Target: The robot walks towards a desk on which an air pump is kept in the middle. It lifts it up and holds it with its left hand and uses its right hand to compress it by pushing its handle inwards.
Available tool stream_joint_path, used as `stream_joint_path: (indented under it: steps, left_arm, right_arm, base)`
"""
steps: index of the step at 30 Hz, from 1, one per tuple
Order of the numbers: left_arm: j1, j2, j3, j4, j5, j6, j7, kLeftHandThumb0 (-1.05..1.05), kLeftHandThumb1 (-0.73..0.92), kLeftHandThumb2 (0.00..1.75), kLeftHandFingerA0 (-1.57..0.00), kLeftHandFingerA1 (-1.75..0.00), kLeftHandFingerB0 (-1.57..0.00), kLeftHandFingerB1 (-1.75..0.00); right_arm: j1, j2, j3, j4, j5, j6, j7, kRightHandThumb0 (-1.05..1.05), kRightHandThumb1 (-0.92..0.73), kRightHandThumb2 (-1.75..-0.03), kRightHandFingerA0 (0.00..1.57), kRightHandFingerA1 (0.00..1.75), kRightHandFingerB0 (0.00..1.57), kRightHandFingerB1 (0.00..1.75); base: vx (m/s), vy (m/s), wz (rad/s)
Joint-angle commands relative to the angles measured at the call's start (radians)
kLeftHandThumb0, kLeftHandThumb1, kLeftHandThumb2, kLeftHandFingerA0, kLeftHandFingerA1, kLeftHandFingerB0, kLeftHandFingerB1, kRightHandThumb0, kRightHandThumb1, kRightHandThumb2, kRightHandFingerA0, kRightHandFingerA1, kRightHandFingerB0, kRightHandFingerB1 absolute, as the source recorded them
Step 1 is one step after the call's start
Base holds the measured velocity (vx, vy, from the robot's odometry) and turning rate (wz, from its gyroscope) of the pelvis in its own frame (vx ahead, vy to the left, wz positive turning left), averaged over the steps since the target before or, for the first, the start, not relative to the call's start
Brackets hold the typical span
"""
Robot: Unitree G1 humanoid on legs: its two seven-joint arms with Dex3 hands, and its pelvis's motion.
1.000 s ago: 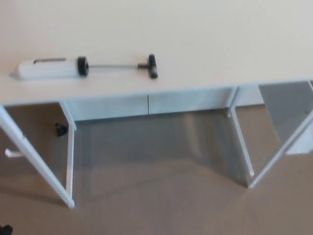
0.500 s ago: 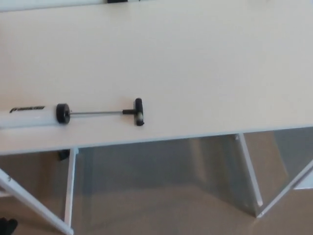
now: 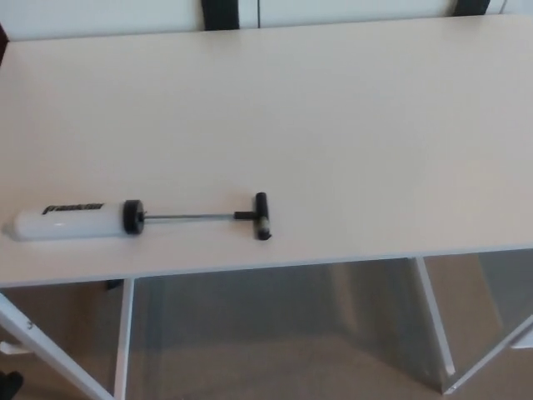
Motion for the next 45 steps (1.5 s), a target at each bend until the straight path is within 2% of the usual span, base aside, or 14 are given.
stream_joint_path:
  steps: [1, 4, 5, 7, 16, 17, 21, 24, 25, 28, 29, 38, 39, 45]
  left_arm:
    - [-0.007, 0.014, -0.002, 0.007, -0.006, 0.015, 0.011, 0.06, 0.71, 0.67, -0.42, -0.52, -0.30, -0.39]
    - [-0.007, 0.013, -0.003, 0.004, -0.007, 0.015, 0.010, 0.06, 0.70, 0.70, -0.41, -0.53, -0.29, -0.41]
    - [-0.009, 0.013, -0.001, 0.005, -0.009, 0.014, 0.013, 0.05, 0.69, 0.63, -0.44, -0.52, -0.33, -0.40]
    - [-0.013, 0.013, 0.000, 0.007, -0.010, 0.013, 0.018, 0.05, 0.69, 0.63, -0.44, -0.52, -0.33, -0.40]
    - [-0.025, 0.014, -0.001, 0.016, -0.012, 0.012, 0.014, 0.07, 0.69, 0.69, -0.40, -0.53, -0.29, -0.41]
    - [-0.022, 0.013, 0.001, 0.008, -0.016, 0.017, 0.015, 0.04, 0.53, 1.01, -0.29, -0.60, -0.20, -0.54]
    - [-0.007, 0.007, 0.003, -0.023, -0.023, 0.029, 0.019, 0.03, 0.52, 1.02, -0.28, -0.59, -0.19, -0.54]
    - [0.068, -0.027, 0.001, -0.181, -0.051, 0.088, 0.015, 0.01, 0.55, 1.03, -0.26, -0.58, -0.14, -0.52]
    - [0.093, -0.042, 0.000, -0.244, -0.062, 0.111, 0.024, 0.01, 0.75, 0.72, -0.36, -0.49, -0.24, -0.38]
    - [0.148, -0.067, 0.004, -0.369, -0.080, 0.159, 0.054, 0.00, 0.74, 0.70, -0.38, -0.50, -0.30, -0.40]
    - [0.161, -0.066, 0.010, -0.388, -0.085, 0.173, 0.058, 0.01, 0.53, 1.01, -0.26, -0.57, -0.17, -0.52]
    - [0.191, -0.071, 0.038, -0.443, -0.114, 0.215, 0.069, 0.02, 0.54, 1.02, -0.25, -0.58, -0.17, -0.53]
    - [0.191, -0.070, 0.038, -0.442, -0.115, 0.217, 0.065, 0.02, 0.55, 1.04, -0.21, -0.56, -0.16, -0.53]
    - [0.196, -0.062, 0.044, -0.443, -0.115, 0.225, 0.070, 0.04, 0.54, 1.03, -0.23, -0.57, -0.17, -0.53]
  right_arm:
    - [0.003, -0.009, -0.014, 0.003, 0.027, -0.009, -0.011, -0.26, -0.63, -0.58, 0.60, 0.52, 0.51, 0.45]
    - [0.001, -0.009, -0.013, 0.004, 0.026, -0.010, -0.009, -0.27, -0.63, -0.58, 0.58, 0.51, 0.50, 0.44]
    - [0.002, -0.010, -0.009, 0.002, 0.022, -0.013, -0.004, -0.28, -0.64, -0.59, 0.58, 0.51, 0.48, 0.43]
    - [0.003, -0.011, -0.005, 0.001, 0.019, -0.016, 0.001, -0.28, -0.64, -0.59, 0.58, 0.51, 0.48, 0.43]
    - [-0.002, -0.013, -0.003, 0.005, 0.023, -0.017, -0.002, -0.28, -0.65, -0.59, 0.59, 0.50, 0.47, 0.42]
    - [-0.002, -0.013, 0.000, 0.007, 0.019, -0.021, -0.005, -0.27, -0.65, -0.59, 0.56, 0.48, 0.49, 0.42]
    - [0.005, -0.011, 0.004, 0.011, 0.018, -0.030, -0.002, -0.27, -0.65, -0.59, 0.55, 0.48, 0.48, 0.42]
    - [0.009, -0.015, 0.004, 0.008, 0.016, -0.031, -0.014, -0.27, -0.63, -0.58, 0.58, 0.48, 0.48, 0.42]
    - [0.006, -0.020, 0.002, 0.005, 0.017, -0.025, -0.017, -0.27, -0.63, -0.58, 0.57, 0.48, 0.51, 0.43]
    - [0.001, -0.030, 0.007, 0.003, 0.013, -0.027, -0.013, -0.27, -0.63, -0.58, 0.56, 0.49, 0.49, 0.42]
    - [0.003, -0.031, 0.014, 0.004, 0.004, -0.031, -0.015, -0.29, -0.62, -0.58, 0.57, 0.48, 0.47, 0.40]
    - [-0.013, -0.029, 0.019, -0.007, 0.014, -0.018, -0.017, -0.28, -0.64, -0.59, 0.54, 0.48, 0.46, 0.41]
    - [-0.013, -0.029, 0.021, -0.008, 0.012, -0.019, -0.021, -0.28, -0.62, -0.58, 0.59, 0.50, 0.49, 0.42]
    - [-0.014, -0.025, 0.025, 0.004, 0.011, -0.026, -0.021, -0.29, -0.62, -0.58, 0.60, 0.50, 0.50, 0.43]
  base:
    - [0.00, 0.000, 0.00]
    - [0.00, 0.000, 0.00]
    - [0.00, 0.000, 0.00]
    - [0.00, 0.000, 0.00]
    - [0.00, 0.000, 0.00]
    - [0.00, 0.000, 0.00]
    - [0.00, 0.000, 0.00]
    - [0.00, 0.000, 0.00]
    - [0.00, 0.000, 0.00]
    - [0.00, 0.000, 0.00]
    - [0.00, 0.000, 0.00]
    - [0.00, 0.000, 0.00]
    - [0.00, 0.000, 0.00]
    - [0.00, 0.000, 0.00]
